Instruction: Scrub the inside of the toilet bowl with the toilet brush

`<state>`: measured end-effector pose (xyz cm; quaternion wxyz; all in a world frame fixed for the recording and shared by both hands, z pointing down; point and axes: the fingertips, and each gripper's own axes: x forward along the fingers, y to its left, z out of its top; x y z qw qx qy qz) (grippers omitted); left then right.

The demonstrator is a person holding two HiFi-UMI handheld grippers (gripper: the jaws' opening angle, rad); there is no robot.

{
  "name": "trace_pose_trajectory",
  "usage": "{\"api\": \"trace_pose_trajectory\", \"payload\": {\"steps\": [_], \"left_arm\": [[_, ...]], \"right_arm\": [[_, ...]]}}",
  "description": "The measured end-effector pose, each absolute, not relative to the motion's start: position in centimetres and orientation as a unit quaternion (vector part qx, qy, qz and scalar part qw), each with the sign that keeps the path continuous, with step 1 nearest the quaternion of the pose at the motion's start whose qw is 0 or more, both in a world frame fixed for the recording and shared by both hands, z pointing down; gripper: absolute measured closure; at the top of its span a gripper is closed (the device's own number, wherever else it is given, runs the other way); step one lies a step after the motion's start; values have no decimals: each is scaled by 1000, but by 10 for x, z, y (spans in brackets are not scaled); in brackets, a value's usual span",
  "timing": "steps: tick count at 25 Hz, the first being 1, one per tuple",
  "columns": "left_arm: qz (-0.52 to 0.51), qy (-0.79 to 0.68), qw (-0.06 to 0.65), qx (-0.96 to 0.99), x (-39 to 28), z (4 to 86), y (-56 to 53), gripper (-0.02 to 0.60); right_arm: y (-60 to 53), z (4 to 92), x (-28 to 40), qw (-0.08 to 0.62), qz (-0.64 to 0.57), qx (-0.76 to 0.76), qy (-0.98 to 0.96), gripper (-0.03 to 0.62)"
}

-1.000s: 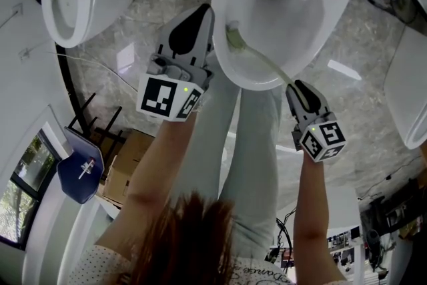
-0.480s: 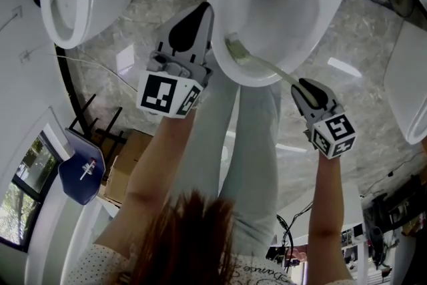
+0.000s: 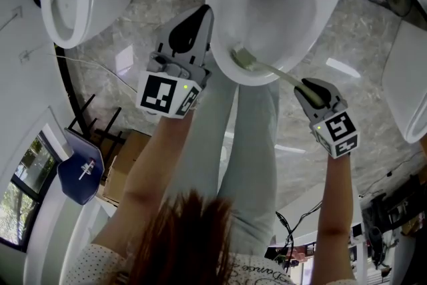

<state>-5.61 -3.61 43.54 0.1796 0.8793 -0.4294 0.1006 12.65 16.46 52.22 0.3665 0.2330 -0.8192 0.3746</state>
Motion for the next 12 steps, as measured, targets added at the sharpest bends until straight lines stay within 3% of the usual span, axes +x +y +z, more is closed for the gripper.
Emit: {"api": "trace_pose_trajectory", "payload": {"steps": [12], "left_arm": [[102, -421, 183, 883, -52, 432, -34, 580]], "right_arm": [[157, 513, 131, 448, 304, 175, -822, 485]]}}
